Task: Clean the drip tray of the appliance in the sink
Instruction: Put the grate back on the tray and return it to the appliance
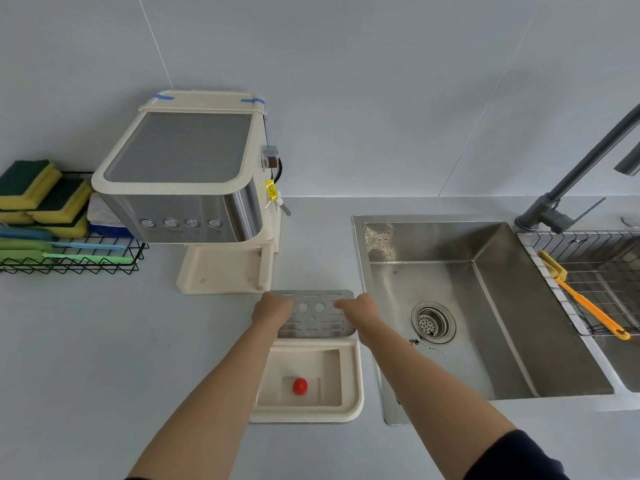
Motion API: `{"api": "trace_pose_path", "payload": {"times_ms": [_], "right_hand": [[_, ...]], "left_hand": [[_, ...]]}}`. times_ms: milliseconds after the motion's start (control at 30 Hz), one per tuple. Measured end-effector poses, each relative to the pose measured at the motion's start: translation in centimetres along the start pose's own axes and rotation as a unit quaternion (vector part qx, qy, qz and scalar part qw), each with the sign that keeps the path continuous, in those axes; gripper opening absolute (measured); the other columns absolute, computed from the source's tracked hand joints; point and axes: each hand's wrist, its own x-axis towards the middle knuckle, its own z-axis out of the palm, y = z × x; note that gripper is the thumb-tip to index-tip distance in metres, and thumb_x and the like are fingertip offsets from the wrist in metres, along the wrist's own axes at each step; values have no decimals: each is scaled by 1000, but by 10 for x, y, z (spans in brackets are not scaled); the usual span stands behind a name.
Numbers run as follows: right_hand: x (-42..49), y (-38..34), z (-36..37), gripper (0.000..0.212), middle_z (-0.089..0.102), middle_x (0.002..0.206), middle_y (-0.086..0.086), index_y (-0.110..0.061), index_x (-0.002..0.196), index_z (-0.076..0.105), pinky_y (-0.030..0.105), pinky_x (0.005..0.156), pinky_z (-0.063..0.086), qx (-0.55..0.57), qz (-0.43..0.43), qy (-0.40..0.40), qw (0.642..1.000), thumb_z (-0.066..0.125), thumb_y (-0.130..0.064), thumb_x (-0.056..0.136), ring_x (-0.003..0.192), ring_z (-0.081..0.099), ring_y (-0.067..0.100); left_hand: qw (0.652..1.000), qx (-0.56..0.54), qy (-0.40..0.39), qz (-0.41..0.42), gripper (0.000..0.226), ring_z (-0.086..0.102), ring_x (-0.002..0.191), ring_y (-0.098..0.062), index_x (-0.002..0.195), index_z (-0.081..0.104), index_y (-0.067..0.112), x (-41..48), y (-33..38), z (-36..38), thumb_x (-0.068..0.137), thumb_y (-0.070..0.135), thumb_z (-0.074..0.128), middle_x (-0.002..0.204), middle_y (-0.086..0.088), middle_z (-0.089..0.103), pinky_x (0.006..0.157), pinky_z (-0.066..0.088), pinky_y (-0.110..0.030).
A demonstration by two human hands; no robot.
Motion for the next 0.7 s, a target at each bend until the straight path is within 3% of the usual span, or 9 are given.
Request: {"api": "trace_pose_path", "payload": {"times_ms": [67,133,300,433,500,567,633,700], "right_hand": [[4,-1,2,13,46,73,5,-2,88,47,31,72,39,16,19,13,1000,58,-8,84,85,47,25],[9,-1,4,14,45,71,6,-4,81,45,31,72,43,23,30,22,999,58,-6,82,83,51,28],[18,5,8,8,49,79,10,-4,85,45,31,71,45,23,55,43,997,52,-4,82,81,52,28],[33,12,13,9,56,106,21,-5,75,45,42,79,51,41,62,48,996,54,-7,72,100,59,37],[61,25,17,12,58,110,24,-9,69,47,48,84,53,32,63,45,996,54,-12,60,100,60,38],[65,26,14,13,59,107,21,-10,68,49,44,85,52,20,56,51,997,53,-13,56,97,60,35],[50,16,9,7,53,95,17,-11,62,45,36,76,47,15,37,61,997,51,-7,63,87,54,30],[38,10,6,17,46,88,13,-16,57,40,34,71,39,12,17,69,997,47,-4,66,83,44,26]], "left_hand": [[1000,-1,23,-17,33,56,107,-35,113,54,-2,1,3,4,83,11,51,114,-17,60,91,46,-38],[999,-6,35,-33,36,54,110,-35,117,53,-3,2,4,5,83,9,48,119,-19,58,95,46,-39],[995,-60,38,-67,41,57,107,-39,121,52,-2,16,-3,1,82,9,45,119,-22,60,94,49,-47],[990,-115,27,-76,40,55,110,-37,122,51,-7,20,-4,-4,84,-1,42,121,-23,58,96,46,-43],[986,-151,22,-72,36,55,105,-33,122,50,-9,18,-3,-6,87,-1,42,114,-21,57,89,45,-38],[982,-175,16,-68,30,52,89,-26,116,52,-9,14,-2,-8,88,-3,43,98,-15,55,76,43,-32],[980,-185,2,-70,15,47,68,-21,92,56,-6,11,0,-8,88,-6,42,78,-10,51,59,40,-26],[977,-197,-12,-78,22,38,56,-16,68,49,2,10,-1,-8,87,-8,41,66,-7,43,49,31,-22]]}}
